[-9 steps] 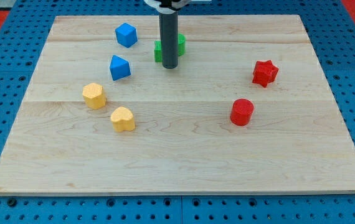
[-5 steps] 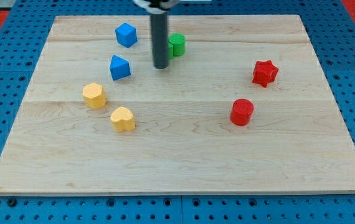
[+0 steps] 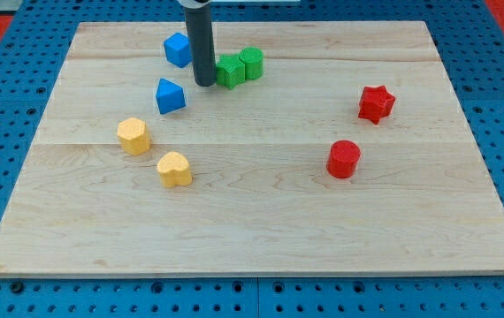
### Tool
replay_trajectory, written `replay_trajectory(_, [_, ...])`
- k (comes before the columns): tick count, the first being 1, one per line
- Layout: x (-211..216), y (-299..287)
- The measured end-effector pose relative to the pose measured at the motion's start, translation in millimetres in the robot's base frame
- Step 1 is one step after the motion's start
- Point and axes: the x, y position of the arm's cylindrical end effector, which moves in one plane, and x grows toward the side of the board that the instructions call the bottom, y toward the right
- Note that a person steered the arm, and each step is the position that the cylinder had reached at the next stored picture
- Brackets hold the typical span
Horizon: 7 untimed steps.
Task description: Move the green star along with the green circle towards top right
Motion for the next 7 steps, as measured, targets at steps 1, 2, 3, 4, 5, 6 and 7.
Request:
replay_trajectory(1, [0, 4])
replay_trajectory(2, [4, 27])
replay_trajectory(3, [-2, 48])
replay_trajectory(4, [-23, 59])
replay_trajectory(5, [-40, 69])
replay_trajectory(6, [-55, 78])
replay_trajectory(7, [-63, 85])
